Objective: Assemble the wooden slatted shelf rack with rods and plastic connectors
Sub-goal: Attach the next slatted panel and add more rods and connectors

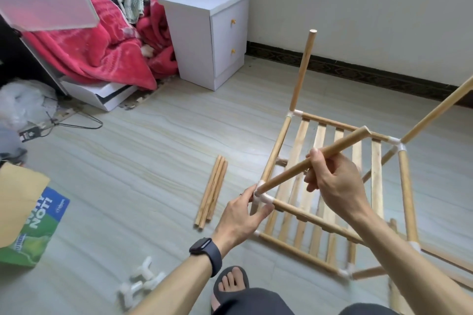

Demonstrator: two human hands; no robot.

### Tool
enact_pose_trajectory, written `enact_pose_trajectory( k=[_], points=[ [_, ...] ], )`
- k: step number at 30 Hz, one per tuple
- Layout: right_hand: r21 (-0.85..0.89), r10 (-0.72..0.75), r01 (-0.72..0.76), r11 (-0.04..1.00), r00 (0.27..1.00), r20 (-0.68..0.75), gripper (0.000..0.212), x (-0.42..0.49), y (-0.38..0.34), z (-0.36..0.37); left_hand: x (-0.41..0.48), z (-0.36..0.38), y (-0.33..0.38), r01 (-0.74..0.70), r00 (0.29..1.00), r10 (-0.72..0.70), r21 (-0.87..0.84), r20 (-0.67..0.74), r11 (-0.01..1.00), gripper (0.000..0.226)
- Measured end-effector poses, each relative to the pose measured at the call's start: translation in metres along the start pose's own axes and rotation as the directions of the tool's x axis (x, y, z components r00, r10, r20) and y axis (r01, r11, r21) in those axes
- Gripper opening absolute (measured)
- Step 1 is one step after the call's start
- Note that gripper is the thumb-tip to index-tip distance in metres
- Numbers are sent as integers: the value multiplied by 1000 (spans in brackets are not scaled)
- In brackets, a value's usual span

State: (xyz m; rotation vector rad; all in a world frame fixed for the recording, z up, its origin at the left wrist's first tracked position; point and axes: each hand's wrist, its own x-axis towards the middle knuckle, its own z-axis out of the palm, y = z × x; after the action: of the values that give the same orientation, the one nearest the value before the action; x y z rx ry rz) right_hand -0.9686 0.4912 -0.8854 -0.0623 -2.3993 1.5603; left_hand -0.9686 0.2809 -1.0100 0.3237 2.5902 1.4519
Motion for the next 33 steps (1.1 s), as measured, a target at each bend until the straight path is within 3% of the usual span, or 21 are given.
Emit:
enact_pose_trajectory(
  k=[3, 8, 12, 17, 20, 27, 33],
  points=[
    [-40, -31, 32, 999, 999, 14, 33, -7, -6, 5, 0, 3, -4, -42, 999, 44, 91, -20, 995, 60],
    [-158, -162, 184, 970, 977, 142, 26, -4, -25, 11, 5, 3, -9, -69, 995, 82, 210, -51, 975, 66],
    [-336, -310, 417, 845, 892, 328, 42, -9, -33, 21, 8, 0, -10, -60, 998, 60, 234, 6, 970, 37],
    [-398, -371, 565, 722, 803, 467, 41, 1, -45, 37, 11, -2, -7, -64, 998, 64, 272, 9, 960, 32],
    [-354, -387, 542, 762, 820, 422, 30, 12, -47, 48, 9, 0, -7, -87, 995, 95, 277, -14, 957, 34],
    [-351, -357, 479, 804, 863, 359, 30, 15, -37, 52, 13, 1, -9, -90, 993, 107, 270, -48, 958, 32],
    [-277, -229, 343, 897, 899, 373, 33, 5, -19, 39, 20, 0, -4, -67, 998, 66, 307, 13, 950, 25]
  ],
)
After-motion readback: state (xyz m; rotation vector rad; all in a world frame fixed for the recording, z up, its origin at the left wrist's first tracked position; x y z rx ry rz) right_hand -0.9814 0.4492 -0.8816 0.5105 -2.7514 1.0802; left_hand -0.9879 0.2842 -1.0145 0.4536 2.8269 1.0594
